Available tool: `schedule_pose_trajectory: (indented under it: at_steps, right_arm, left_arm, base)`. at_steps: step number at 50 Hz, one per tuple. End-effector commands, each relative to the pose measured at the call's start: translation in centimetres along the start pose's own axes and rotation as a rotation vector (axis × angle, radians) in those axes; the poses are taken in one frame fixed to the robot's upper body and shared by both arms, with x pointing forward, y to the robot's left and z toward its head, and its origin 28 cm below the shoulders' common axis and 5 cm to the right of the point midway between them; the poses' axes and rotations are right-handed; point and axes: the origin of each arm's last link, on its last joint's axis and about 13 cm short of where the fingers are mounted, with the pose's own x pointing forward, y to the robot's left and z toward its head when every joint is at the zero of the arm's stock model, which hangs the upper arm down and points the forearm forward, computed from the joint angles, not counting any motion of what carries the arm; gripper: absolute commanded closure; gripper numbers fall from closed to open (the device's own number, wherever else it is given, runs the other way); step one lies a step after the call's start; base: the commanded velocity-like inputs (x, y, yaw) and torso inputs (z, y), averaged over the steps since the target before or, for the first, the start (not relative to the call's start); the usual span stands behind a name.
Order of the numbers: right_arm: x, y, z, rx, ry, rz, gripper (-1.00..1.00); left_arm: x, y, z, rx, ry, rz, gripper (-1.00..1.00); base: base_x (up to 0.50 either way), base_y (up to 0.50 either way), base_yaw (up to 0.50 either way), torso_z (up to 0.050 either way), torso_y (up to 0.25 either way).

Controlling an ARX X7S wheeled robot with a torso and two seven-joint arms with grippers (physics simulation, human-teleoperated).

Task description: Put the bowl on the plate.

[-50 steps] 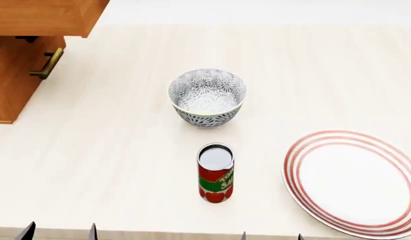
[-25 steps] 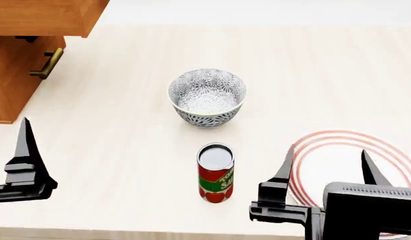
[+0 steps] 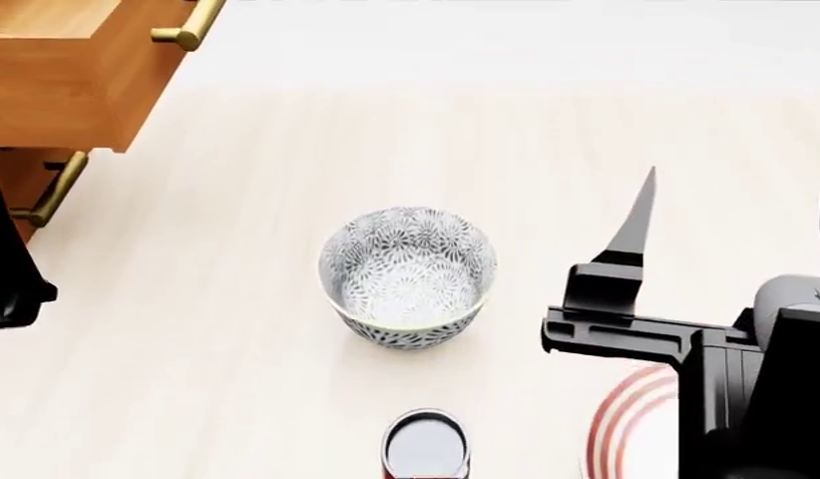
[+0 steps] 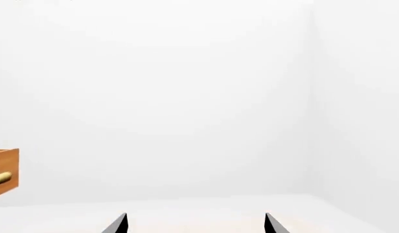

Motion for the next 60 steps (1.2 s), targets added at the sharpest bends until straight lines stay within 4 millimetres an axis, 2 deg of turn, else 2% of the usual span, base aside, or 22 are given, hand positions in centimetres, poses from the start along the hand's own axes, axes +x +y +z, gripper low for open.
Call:
schedule_pose_trajectory:
  at_steps: [1,18,19,20,21,22,23,29,36,42,49,60]
  right_arm:
    - [0.1,-0.2,0.6,-0.006,-0.019,-0.011,-1.0]
    - [0.4,-0.2,0.0,-0.015,0.035,0.026,-1.0]
    - [3.1,-1.2,0.3,-0.23,0.162,0.188,-1.0]
    - [5.4,-2.9,2.7,-0.481,0.128,0.237,-1.0]
    - [6.4,-2.6,5.9,-0.651,0.048,0.302,-1.0]
    - [7.4,-3.0,8.7,-0.724,-0.009,0.339,-1.0]
    - [7.5,-3.0,8.6,-0.744,0.046,0.487,-1.0]
    - [8.2,-2.6,7.8,-0.841,0.086,0.567,-1.0]
    - [8.8,-1.7,8.2,-1.029,0.156,0.817,-1.0]
    - [9.6,-1.1,8.1,-1.124,0.192,0.899,-1.0]
    - [11.1,-0.1,6.4,-1.276,0.238,0.956,-1.0]
    - [10.9,1.1,5.2,-1.318,0.326,1.112,-1.0]
  left_arm:
    - [0.1,0.0,0.5,-0.002,-0.01,0.001,-1.0]
    - [0.2,-0.1,0.2,-0.007,0.01,0.0,-1.0]
    - [-0.1,0.7,0.7,-0.015,-0.013,0.01,-1.0]
    - [-0.2,0.8,0.8,-0.014,-0.013,0.011,-1.0]
    - [-0.2,0.8,0.8,-0.014,-0.014,0.012,-1.0]
    - [-0.2,0.9,0.9,-0.014,-0.015,0.013,-1.0]
    - [-0.2,0.9,0.9,-0.014,-0.015,0.014,-1.0]
    - [-0.2,1.2,0.9,-0.018,-0.016,0.022,-1.0]
    - [-0.2,1.6,0.8,-0.02,-0.017,0.031,-1.0]
    - [-0.2,1.9,0.6,-0.029,-0.011,0.037,-1.0]
    - [-0.4,2.2,0.3,-0.028,-0.006,0.038,-1.0]
    - [-0.5,2.2,0.2,-0.027,0.0,0.032,-1.0]
  base:
    - [0.5,0.0,0.0,0.0,0.0]
    - [0.48,0.0,0.0,0.0,0.001]
    - [0.0,0.0,0.0,0.0,0.0]
    - [0.0,0.0,0.0,0.0,0.0]
    - [0.0,0.0,0.0,0.0,0.0]
    - [0.0,0.0,0.0,0.0,0.0]
    - [0.0,0.0,0.0,0.0,0.0]
    - [0.0,0.0,0.0,0.0,0.0]
    - [0.0,0.0,0.0,0.0,0.0]
    - [0.0,0.0,0.0,0.0,0.0]
    - [0.0,0.0,0.0,0.0,0.0]
    - [0.0,0.0,0.0,0.0,0.0]
